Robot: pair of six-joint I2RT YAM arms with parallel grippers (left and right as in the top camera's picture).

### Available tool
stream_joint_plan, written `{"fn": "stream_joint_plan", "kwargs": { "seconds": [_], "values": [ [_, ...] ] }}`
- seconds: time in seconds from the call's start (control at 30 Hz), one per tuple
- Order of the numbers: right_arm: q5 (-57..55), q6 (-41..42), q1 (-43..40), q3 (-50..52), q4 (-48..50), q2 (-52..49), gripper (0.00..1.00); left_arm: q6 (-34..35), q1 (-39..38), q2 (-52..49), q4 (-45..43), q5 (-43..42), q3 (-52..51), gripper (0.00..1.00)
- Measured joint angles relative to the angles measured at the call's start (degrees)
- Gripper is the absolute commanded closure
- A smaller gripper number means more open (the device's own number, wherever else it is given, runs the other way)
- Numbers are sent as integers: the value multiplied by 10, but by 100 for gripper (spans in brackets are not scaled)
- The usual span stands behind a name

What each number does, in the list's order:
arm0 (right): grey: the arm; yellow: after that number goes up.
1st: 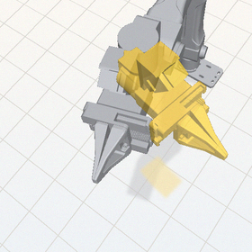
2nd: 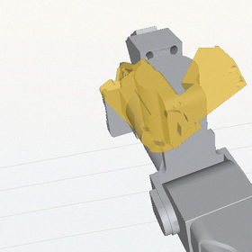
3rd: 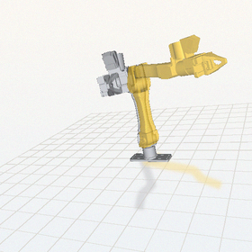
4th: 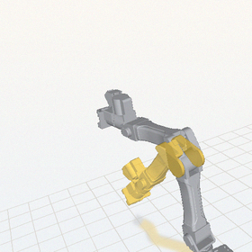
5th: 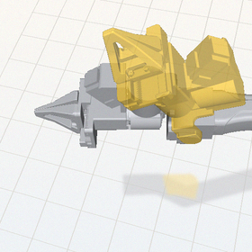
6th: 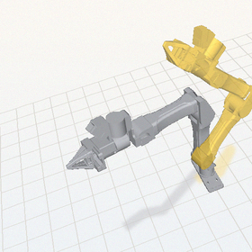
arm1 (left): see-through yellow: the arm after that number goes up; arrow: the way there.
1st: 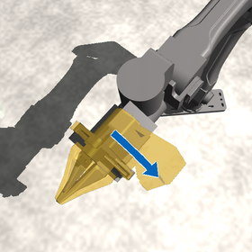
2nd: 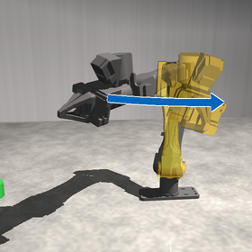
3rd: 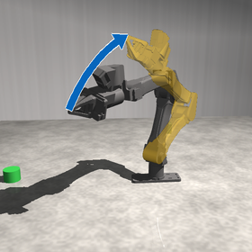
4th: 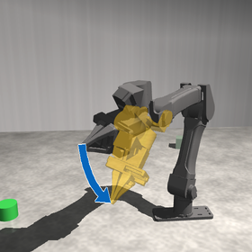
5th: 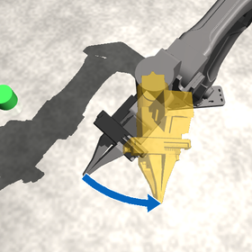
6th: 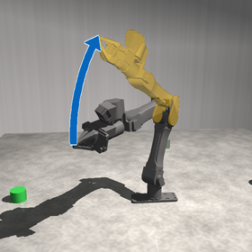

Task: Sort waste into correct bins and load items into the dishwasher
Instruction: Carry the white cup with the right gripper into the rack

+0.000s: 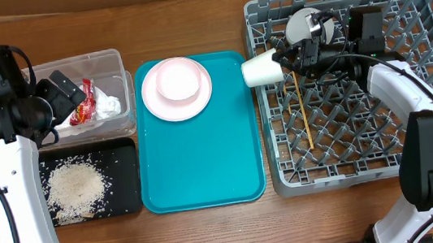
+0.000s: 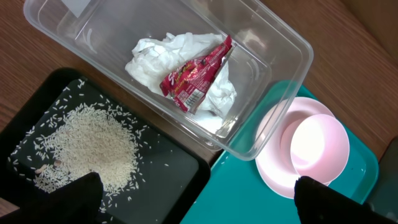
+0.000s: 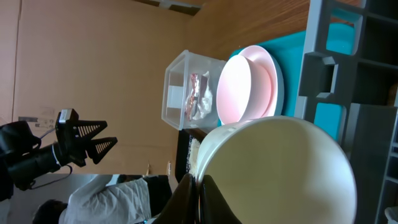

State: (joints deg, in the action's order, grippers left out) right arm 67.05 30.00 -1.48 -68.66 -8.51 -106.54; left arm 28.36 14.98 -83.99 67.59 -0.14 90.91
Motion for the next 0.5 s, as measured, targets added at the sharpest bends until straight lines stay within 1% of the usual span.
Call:
{"fn": "stream_joint_plan", "kwargs": {
  "seconds": [0.1, 0.2, 0.33, 0.5],
  "values": [
    [0, 0, 0, 0, -2, 0, 90, 0, 0, 0, 0, 0, 0, 0],
    [-12, -10, -1, 2, -30, 0, 89, 0, 0, 0, 0, 0, 0, 0],
    [-20, -28, -4, 2, -57, 0, 89, 0, 0, 0, 0, 0, 0, 0],
    [-25, -37, -14, 2, -66, 0, 90, 0, 0, 0, 0, 0, 0, 0]
  ]
}}
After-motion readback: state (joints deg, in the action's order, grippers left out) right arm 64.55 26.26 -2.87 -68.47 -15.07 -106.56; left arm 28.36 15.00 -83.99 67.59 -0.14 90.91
